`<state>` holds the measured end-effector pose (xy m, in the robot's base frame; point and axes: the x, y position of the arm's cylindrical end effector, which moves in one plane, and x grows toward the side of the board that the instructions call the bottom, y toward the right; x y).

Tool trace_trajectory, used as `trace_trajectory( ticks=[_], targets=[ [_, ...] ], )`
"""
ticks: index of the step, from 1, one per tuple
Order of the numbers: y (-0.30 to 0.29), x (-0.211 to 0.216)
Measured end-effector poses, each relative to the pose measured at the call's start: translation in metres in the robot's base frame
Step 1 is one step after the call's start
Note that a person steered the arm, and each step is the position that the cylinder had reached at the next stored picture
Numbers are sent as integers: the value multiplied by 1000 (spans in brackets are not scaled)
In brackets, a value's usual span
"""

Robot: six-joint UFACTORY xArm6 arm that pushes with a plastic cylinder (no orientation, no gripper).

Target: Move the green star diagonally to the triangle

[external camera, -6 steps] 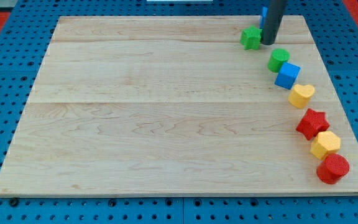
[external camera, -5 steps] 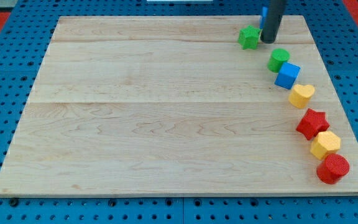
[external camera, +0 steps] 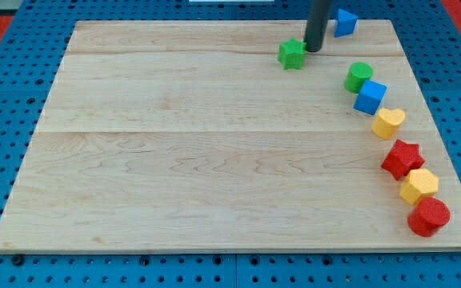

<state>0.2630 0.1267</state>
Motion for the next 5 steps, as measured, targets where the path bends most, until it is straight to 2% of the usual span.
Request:
trace_trajectory(
  ticks=[2, 4, 5],
  targets=[
    [-40, 0],
    [-54, 37],
    [-67, 29]
  ],
)
